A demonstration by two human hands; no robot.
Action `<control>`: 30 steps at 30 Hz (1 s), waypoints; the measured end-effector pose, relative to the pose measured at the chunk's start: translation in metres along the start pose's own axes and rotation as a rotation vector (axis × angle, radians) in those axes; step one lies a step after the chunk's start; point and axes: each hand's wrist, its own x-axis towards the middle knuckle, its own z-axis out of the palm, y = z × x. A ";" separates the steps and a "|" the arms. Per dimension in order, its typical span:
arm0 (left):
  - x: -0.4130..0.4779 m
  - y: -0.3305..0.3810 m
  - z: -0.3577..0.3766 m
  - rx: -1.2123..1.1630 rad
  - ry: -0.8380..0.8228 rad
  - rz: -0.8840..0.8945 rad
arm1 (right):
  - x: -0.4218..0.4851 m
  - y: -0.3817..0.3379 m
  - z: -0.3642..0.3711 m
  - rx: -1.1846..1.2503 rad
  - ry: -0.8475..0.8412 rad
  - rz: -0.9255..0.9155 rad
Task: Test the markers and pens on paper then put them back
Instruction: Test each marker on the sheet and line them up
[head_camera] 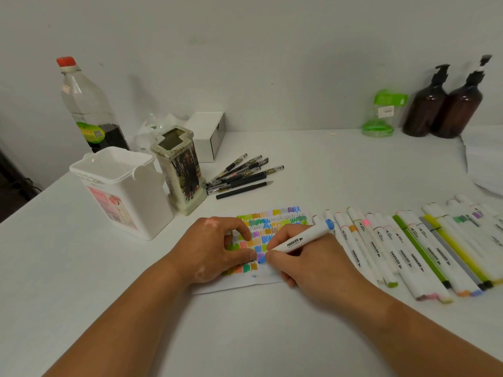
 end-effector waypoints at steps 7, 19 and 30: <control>-0.001 -0.001 0.000 0.006 0.013 0.004 | 0.000 -0.002 -0.001 -0.009 -0.013 0.008; -0.001 0.002 -0.001 -0.024 -0.010 -0.023 | 0.000 -0.003 -0.001 -0.026 0.006 0.025; -0.001 0.001 0.001 -0.031 0.005 -0.031 | 0.001 -0.001 -0.002 0.028 0.038 0.010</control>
